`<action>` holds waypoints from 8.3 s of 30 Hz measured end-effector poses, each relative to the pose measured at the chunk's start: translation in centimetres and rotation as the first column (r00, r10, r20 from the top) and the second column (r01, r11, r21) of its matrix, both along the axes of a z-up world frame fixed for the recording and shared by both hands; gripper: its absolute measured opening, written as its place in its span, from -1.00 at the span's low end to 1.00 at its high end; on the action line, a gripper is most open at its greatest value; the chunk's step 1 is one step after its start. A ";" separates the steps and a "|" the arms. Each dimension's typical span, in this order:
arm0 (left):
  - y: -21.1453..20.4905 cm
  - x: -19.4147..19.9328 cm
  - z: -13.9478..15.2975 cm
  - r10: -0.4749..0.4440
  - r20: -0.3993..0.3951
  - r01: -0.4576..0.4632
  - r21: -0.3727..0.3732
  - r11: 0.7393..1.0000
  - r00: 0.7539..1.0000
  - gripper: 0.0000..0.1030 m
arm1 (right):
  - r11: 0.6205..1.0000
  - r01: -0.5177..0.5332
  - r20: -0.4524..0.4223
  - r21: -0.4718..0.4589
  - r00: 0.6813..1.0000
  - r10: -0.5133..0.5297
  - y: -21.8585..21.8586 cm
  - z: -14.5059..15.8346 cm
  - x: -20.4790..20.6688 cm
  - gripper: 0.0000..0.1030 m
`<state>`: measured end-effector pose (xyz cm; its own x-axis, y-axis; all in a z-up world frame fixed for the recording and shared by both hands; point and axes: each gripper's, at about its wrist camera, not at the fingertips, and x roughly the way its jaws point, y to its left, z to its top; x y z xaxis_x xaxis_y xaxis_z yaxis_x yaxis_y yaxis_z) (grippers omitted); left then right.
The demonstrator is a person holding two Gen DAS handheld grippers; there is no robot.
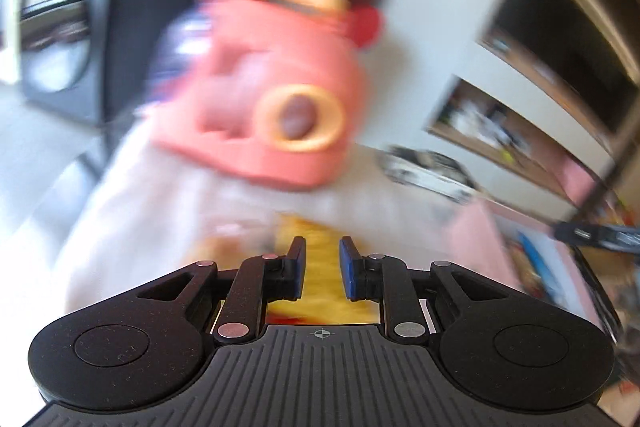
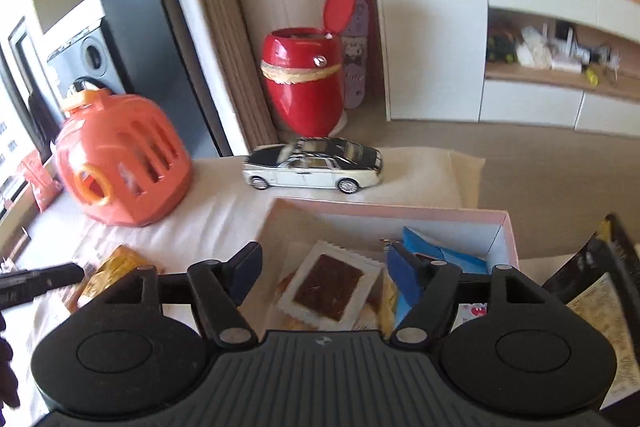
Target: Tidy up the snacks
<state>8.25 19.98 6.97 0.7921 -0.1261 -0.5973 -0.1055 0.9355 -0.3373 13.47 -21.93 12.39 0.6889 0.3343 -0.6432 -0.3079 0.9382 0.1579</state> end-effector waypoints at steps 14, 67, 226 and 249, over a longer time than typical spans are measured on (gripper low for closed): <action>5.6 -6.3 -3.8 0.024 -0.078 -0.031 -0.090 0.995 0.997 -0.58 | 0.986 -0.129 -0.296 0.105 0.943 0.154 18.9 -4.7 3.0 0.68; -2.0 -12.3 0.4 -0.023 0.030 0.022 0.047 0.999 0.999 -0.45 | 0.996 0.038 0.063 -0.079 0.997 -0.033 -0.2 -9.3 -19.8 0.60; -11.0 -17.9 -4.0 -0.376 -0.098 0.388 0.229 0.893 0.921 0.17 | 0.997 -0.068 -0.082 -0.020 0.994 0.066 -0.5 -8.2 -22.8 0.82; -12.0 -14.5 -4.5 -0.361 -0.121 0.379 0.214 0.900 0.925 0.30 | 0.983 -0.161 -0.047 -0.088 0.986 0.157 0.3 -7.2 -21.6 -0.38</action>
